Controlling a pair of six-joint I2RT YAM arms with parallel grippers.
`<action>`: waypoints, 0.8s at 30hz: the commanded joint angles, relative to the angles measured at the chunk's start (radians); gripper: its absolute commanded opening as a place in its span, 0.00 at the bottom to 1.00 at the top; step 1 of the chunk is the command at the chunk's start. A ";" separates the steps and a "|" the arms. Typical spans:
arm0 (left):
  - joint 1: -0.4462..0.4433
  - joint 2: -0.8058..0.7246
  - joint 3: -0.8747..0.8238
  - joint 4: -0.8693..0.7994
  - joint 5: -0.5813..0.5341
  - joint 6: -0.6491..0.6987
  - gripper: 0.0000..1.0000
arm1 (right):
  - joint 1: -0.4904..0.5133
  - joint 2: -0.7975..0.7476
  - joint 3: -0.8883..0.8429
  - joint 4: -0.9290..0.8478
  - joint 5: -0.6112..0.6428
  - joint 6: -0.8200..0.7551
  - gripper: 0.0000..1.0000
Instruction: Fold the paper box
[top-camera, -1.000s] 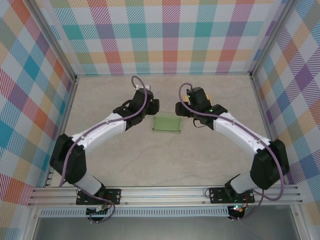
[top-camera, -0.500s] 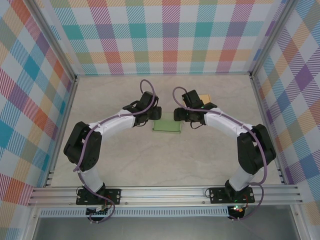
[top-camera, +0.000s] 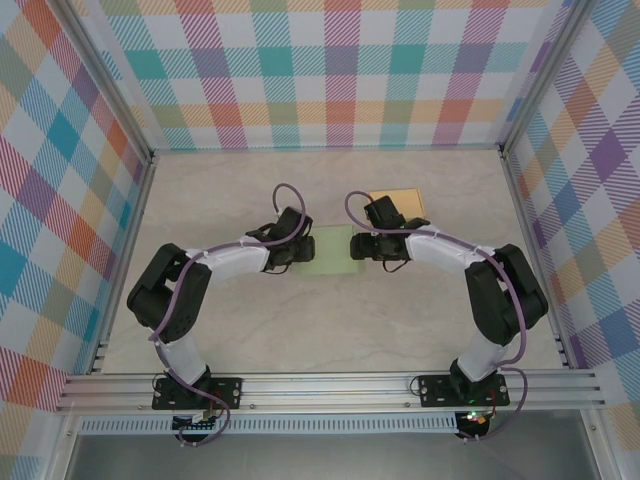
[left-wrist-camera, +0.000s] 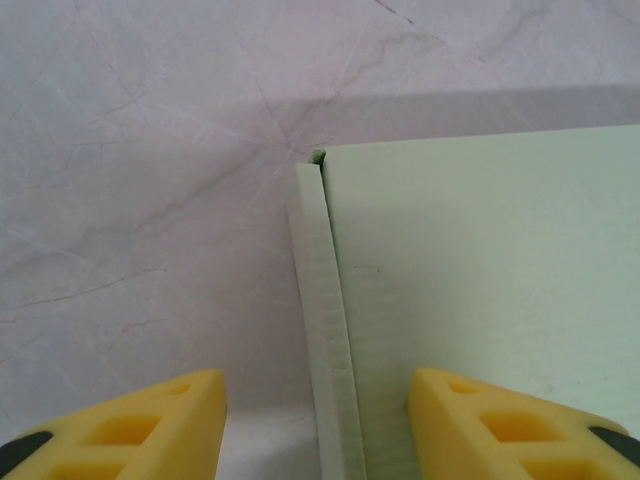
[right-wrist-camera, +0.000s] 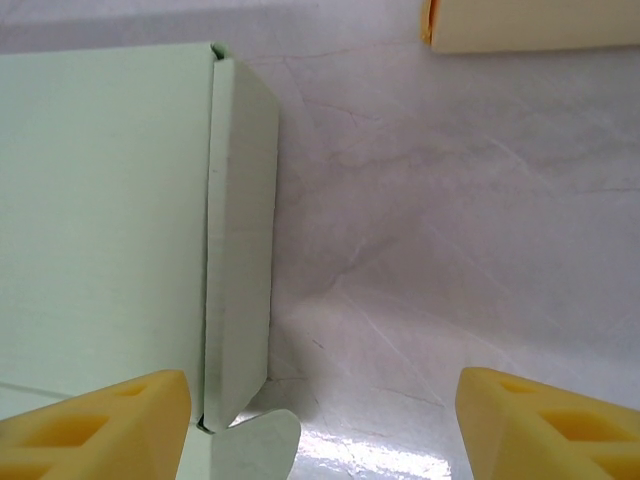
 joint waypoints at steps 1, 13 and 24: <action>-0.006 -0.003 -0.042 -0.019 0.004 -0.028 0.51 | -0.002 -0.013 -0.017 0.029 -0.035 0.035 0.71; -0.003 -0.127 -0.024 -0.005 0.008 -0.038 0.51 | -0.026 -0.151 -0.074 0.084 -0.147 0.159 1.00; 0.027 -0.038 0.006 0.001 0.056 -0.035 0.45 | -0.075 -0.105 -0.145 0.253 -0.341 0.264 0.99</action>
